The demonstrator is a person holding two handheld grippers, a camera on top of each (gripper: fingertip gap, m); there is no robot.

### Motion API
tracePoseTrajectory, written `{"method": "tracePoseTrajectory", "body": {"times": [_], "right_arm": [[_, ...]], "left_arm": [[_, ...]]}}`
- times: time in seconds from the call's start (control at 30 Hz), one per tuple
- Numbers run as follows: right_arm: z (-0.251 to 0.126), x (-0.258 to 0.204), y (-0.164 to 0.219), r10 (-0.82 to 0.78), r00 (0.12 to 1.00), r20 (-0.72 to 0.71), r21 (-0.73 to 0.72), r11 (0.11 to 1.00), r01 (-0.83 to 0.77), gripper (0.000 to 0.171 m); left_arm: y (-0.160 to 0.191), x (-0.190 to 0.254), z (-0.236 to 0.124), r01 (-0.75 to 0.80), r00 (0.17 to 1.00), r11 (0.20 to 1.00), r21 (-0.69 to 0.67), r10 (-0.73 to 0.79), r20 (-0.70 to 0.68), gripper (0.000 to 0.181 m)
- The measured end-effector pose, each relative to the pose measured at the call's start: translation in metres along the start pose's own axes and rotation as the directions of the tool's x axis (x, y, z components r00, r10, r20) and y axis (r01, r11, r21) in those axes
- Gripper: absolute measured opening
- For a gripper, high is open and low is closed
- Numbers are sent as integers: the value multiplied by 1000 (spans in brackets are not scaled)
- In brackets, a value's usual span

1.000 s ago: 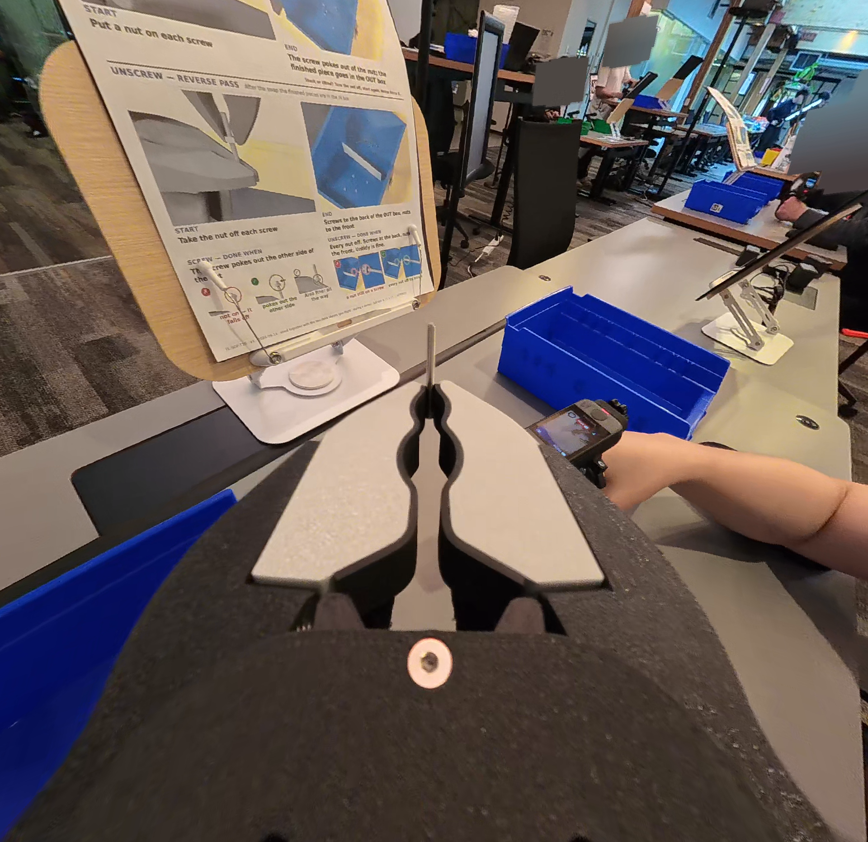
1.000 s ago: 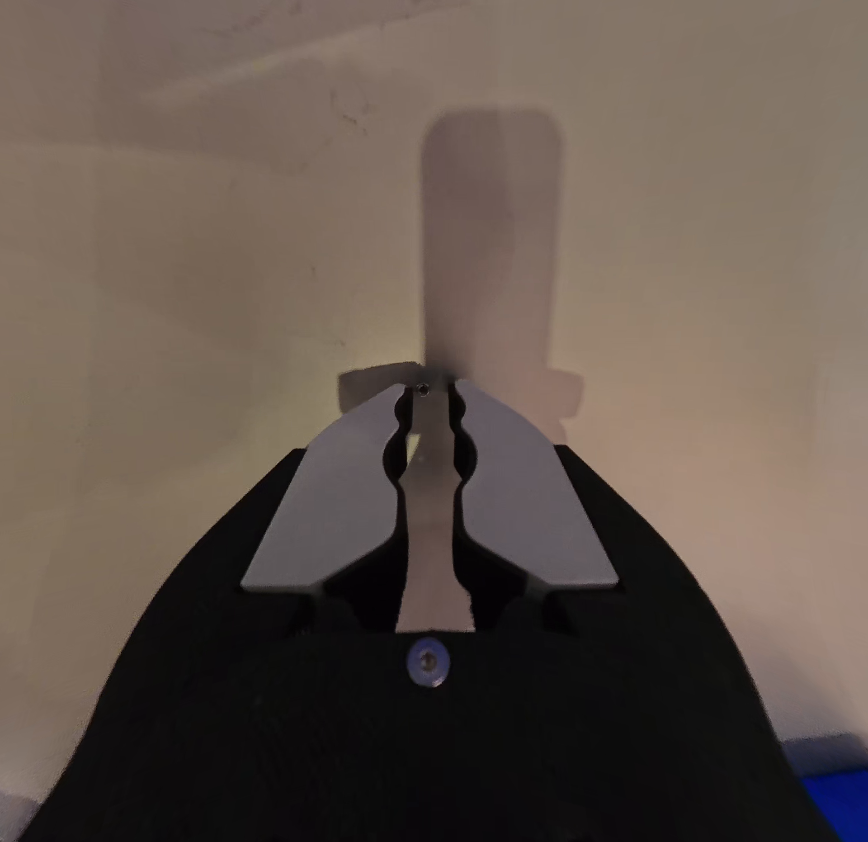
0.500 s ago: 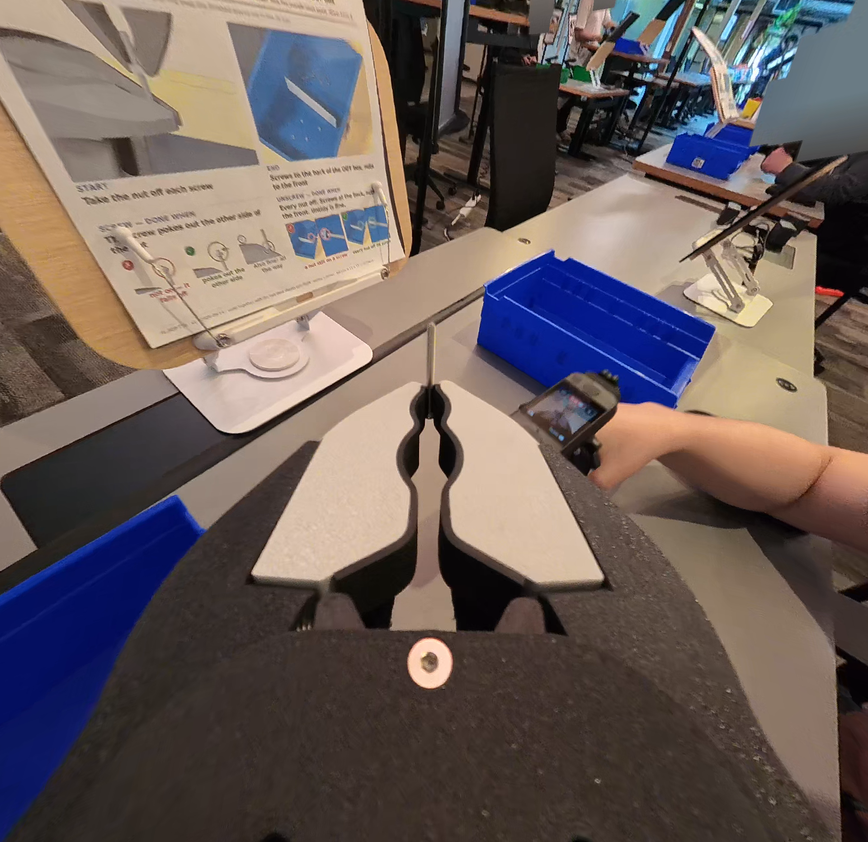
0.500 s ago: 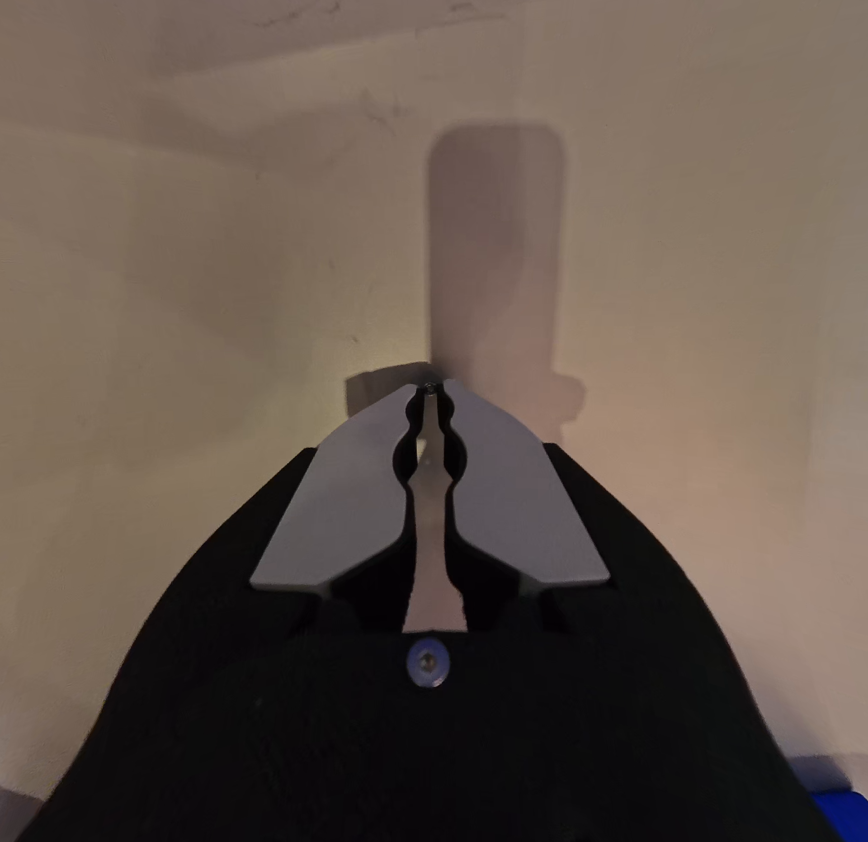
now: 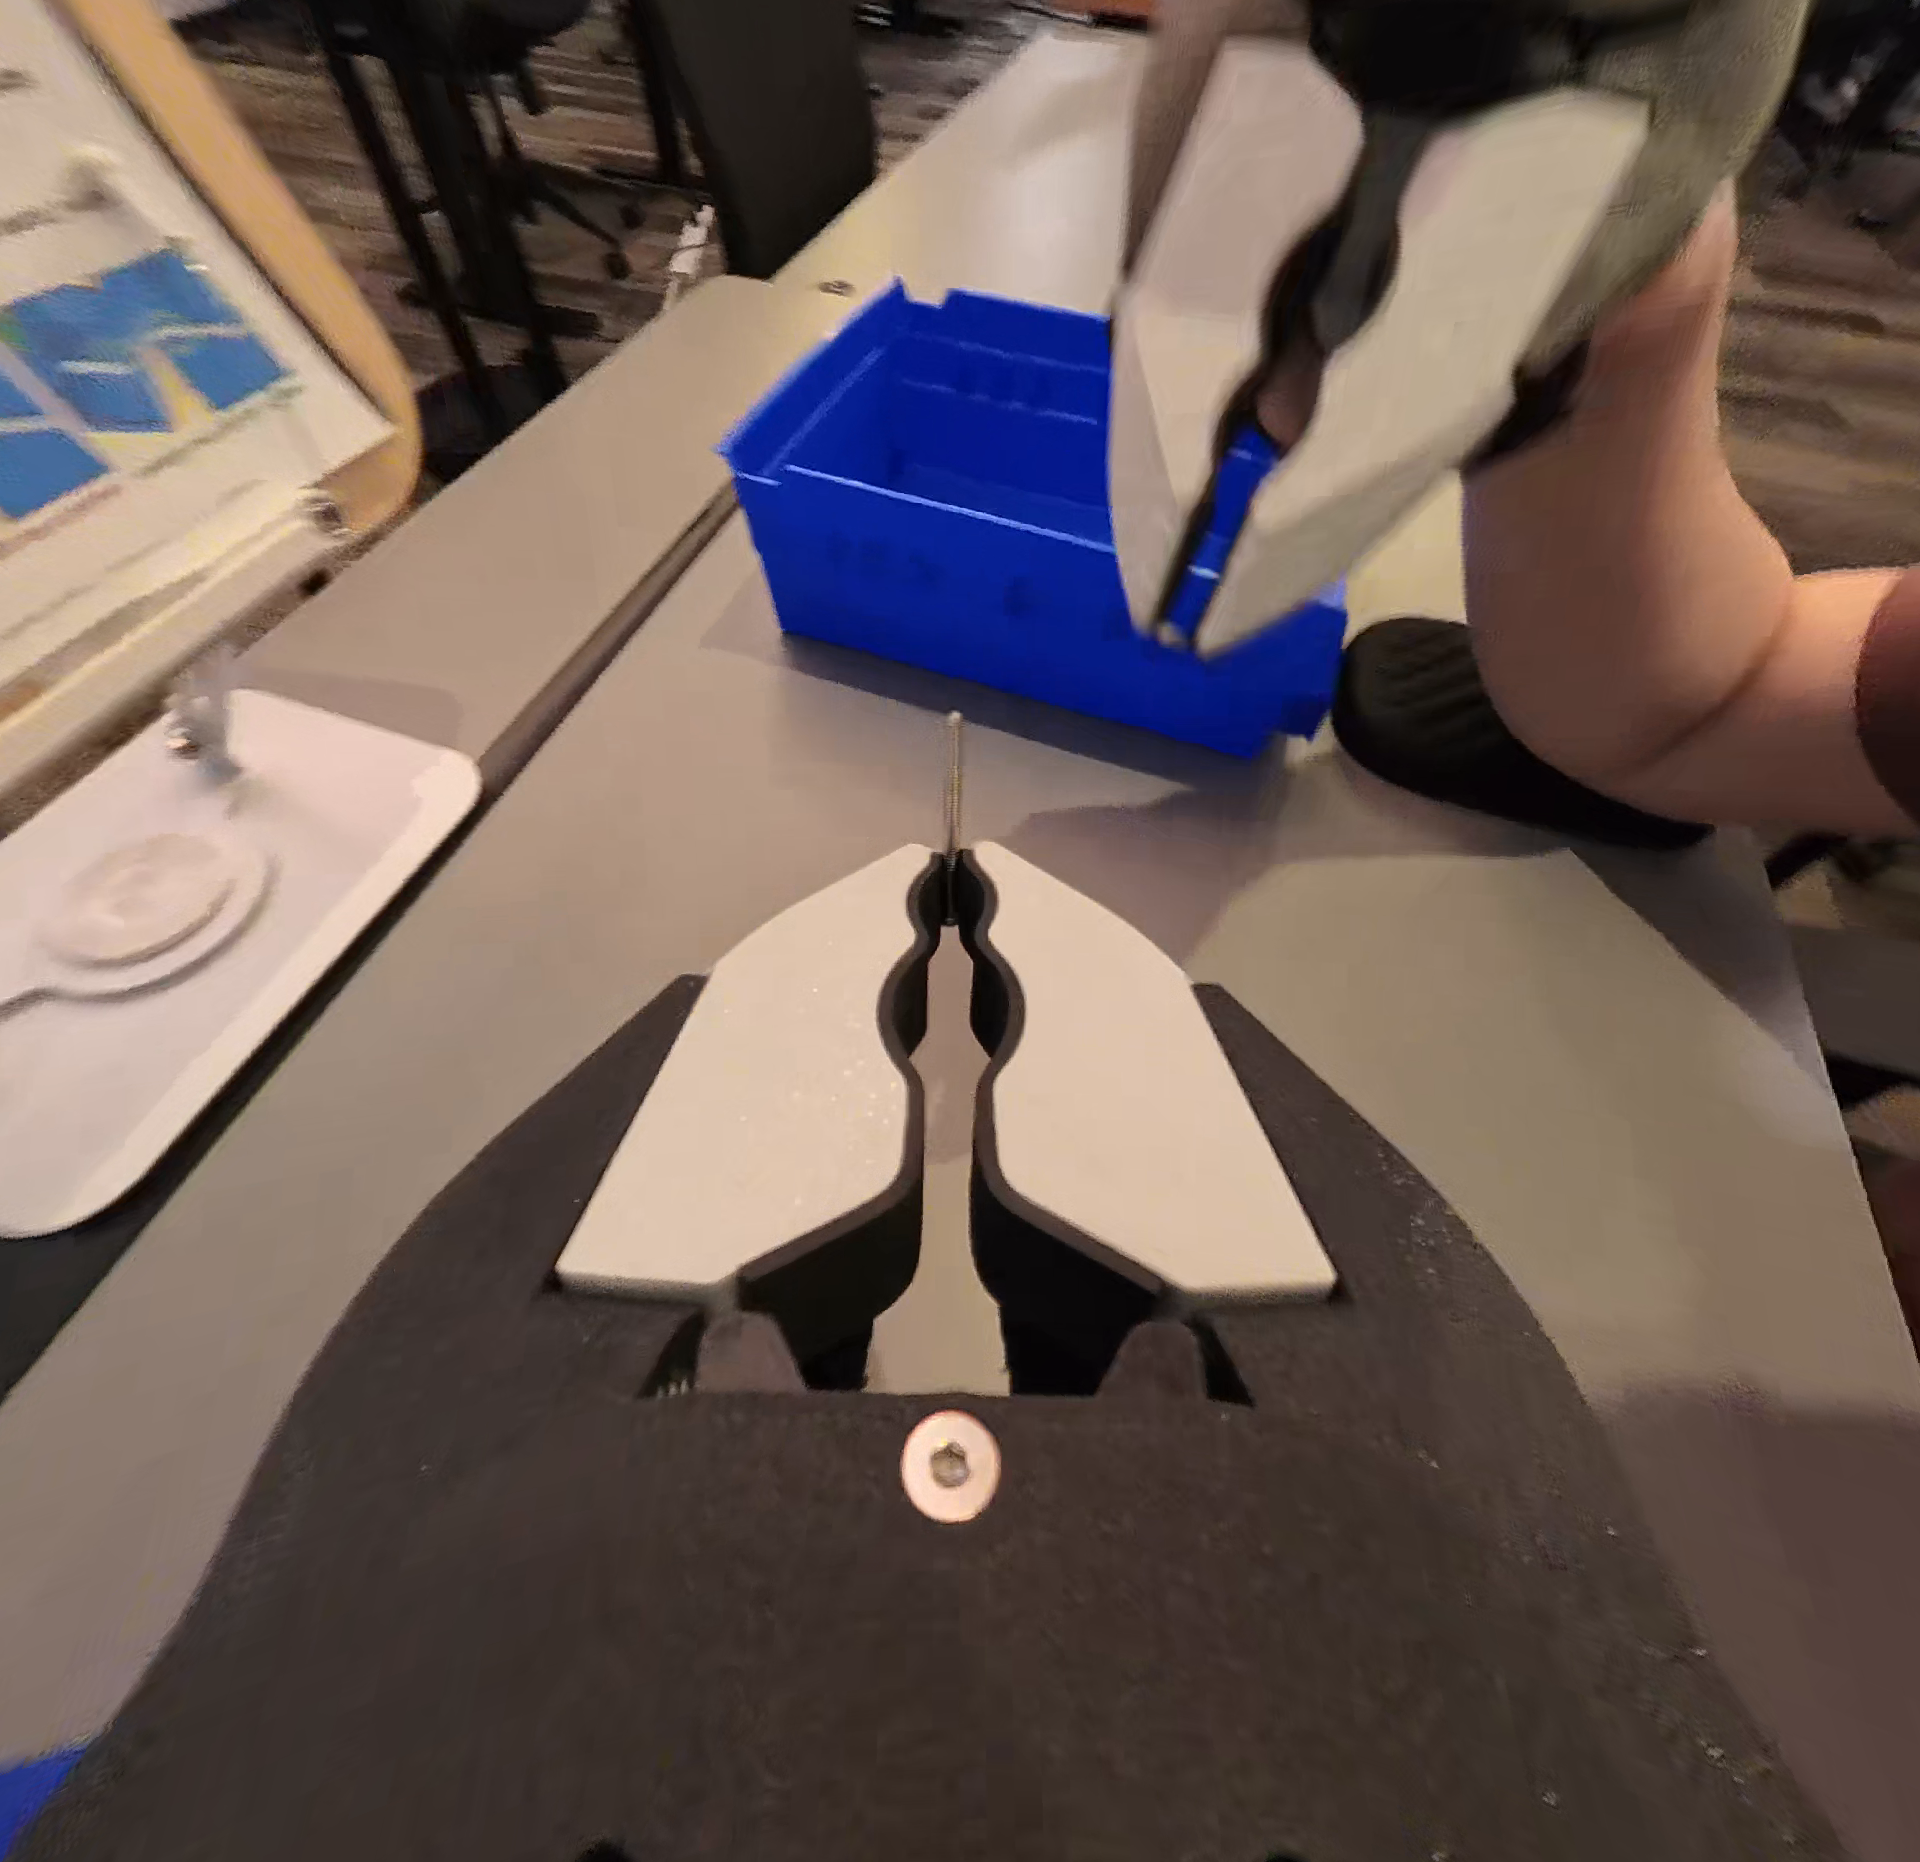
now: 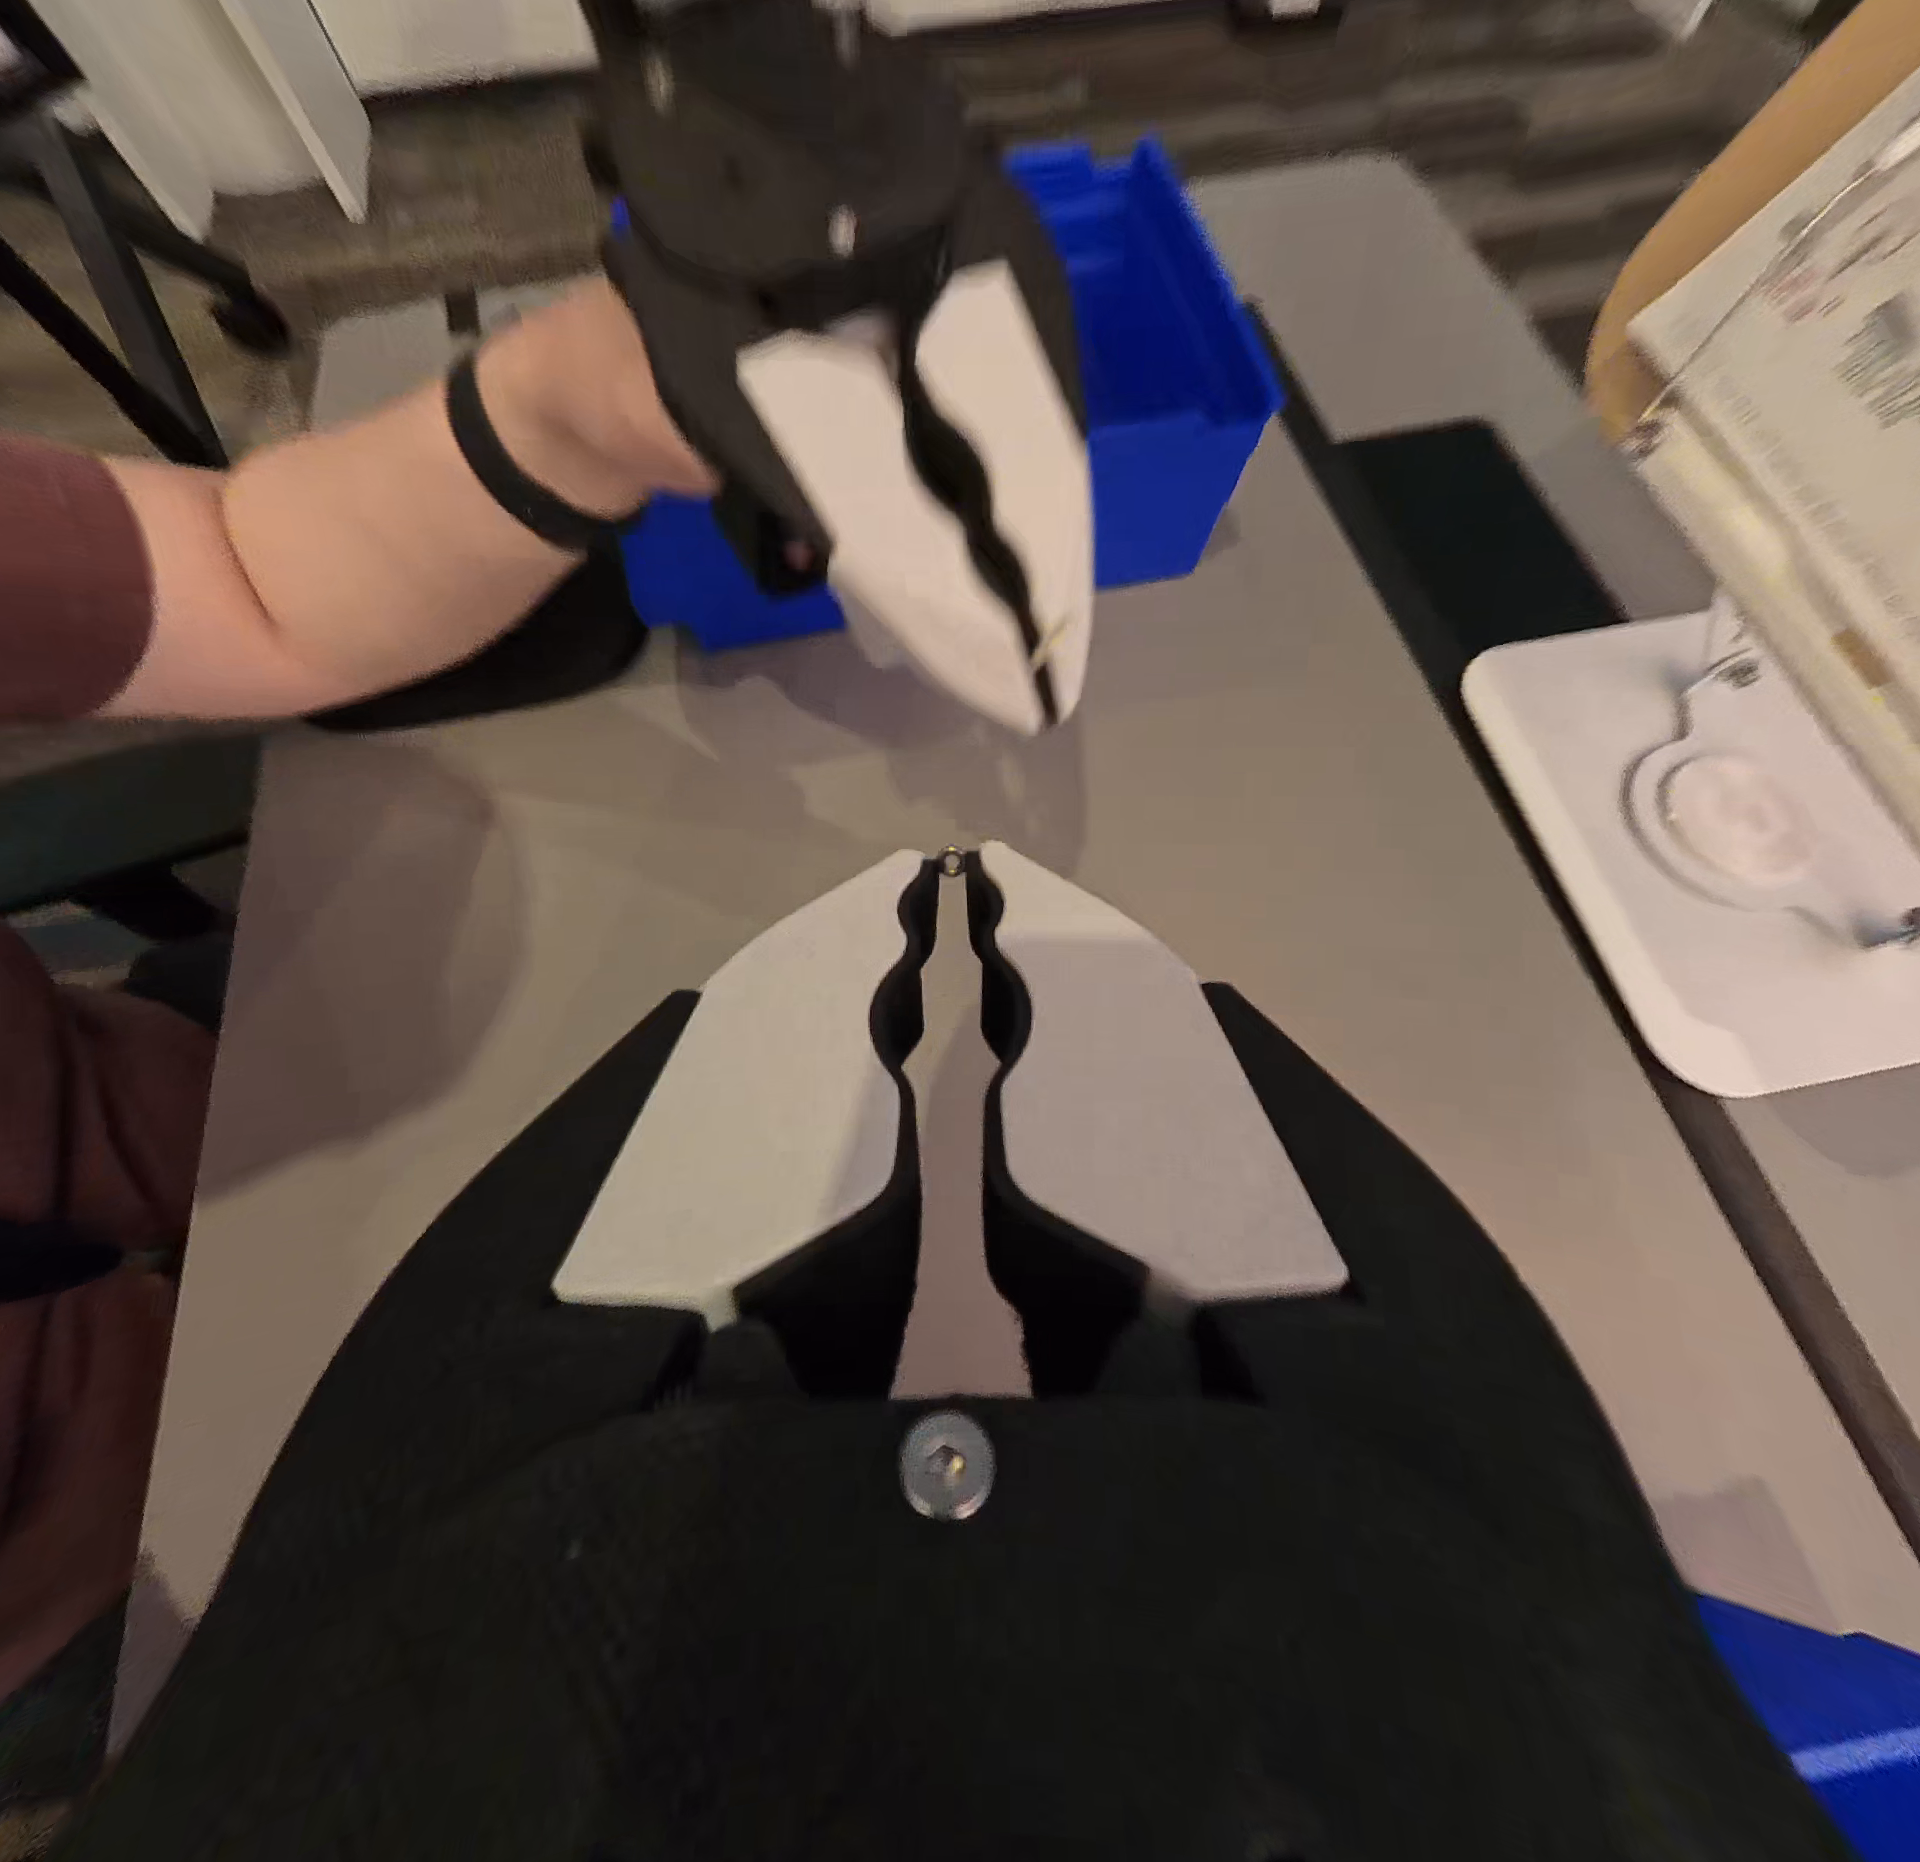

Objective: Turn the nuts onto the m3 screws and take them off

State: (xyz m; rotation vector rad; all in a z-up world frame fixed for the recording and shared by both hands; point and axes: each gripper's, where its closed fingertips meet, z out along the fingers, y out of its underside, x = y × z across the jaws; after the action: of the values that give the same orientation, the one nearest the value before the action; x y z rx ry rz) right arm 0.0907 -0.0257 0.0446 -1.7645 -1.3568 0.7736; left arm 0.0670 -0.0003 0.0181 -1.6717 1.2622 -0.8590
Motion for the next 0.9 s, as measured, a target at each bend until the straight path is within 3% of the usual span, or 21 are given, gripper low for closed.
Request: {"method": "tracePoseTrajectory", "body": {"times": [0.13,0.4,0.9], "right_arm": [[-16,0,-4,-24,999,38,60,998,22,6],[-8,-5,8,-86,991,104,16,996,85,6],[1,-14,17,-134,983,126,-48,989,141,6]], "left_arm": [[4,19,20,-97,995,995,-16,96,-35,2],[5,43,26,-201,977,978,-54,197,-77,2],[12,47,28,-227,972,968,-108,220,-79,2]]}}
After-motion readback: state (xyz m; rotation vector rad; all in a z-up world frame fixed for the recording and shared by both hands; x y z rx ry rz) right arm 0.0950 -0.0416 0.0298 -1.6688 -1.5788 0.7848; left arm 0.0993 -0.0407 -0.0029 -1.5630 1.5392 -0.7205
